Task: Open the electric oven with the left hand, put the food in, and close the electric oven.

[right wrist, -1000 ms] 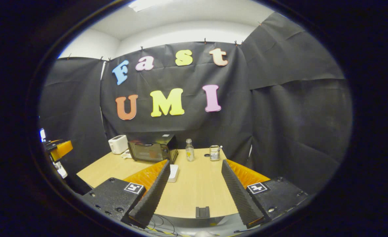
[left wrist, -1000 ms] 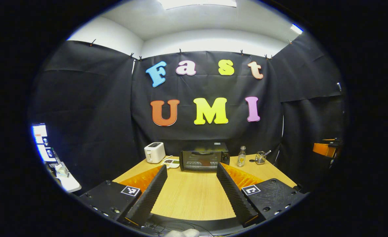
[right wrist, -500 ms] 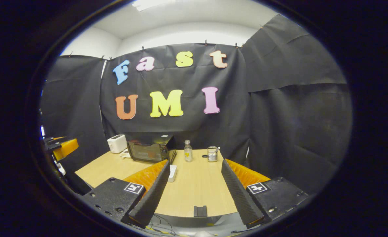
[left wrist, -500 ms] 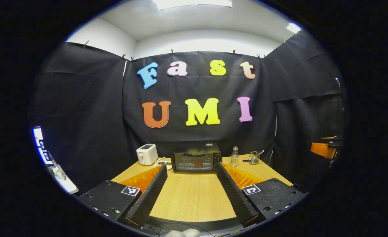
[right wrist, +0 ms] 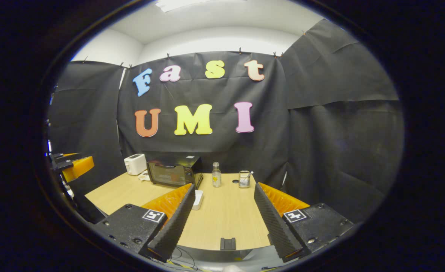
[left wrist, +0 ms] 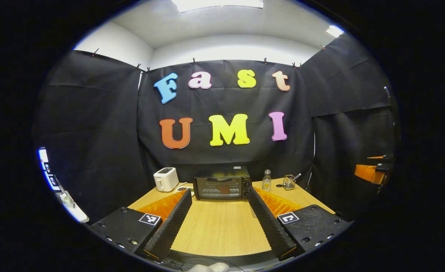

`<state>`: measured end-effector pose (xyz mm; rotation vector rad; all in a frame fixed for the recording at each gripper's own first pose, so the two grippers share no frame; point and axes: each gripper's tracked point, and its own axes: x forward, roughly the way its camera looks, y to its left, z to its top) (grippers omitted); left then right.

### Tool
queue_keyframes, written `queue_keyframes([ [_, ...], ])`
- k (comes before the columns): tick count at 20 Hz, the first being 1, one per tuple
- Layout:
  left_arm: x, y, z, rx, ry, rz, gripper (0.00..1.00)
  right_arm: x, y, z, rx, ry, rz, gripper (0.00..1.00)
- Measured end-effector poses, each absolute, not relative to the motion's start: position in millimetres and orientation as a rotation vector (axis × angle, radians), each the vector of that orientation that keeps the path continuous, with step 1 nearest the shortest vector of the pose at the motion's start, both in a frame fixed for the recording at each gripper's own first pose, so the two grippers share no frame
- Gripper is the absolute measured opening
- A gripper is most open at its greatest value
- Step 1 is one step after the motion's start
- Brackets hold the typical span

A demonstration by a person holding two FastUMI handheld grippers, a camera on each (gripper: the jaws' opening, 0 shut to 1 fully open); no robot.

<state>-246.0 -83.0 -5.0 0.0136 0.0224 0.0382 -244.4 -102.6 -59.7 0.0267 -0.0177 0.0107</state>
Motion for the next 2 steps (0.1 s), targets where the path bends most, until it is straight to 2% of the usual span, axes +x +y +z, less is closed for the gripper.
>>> queue_keyframes([
  [2, -247.6, -85.2, -5.0, 0.012, 0.028, 0.041, 0.96, -242.8, -103.2, -61.1, 0.032, -0.012, 0.015, 0.96],
])
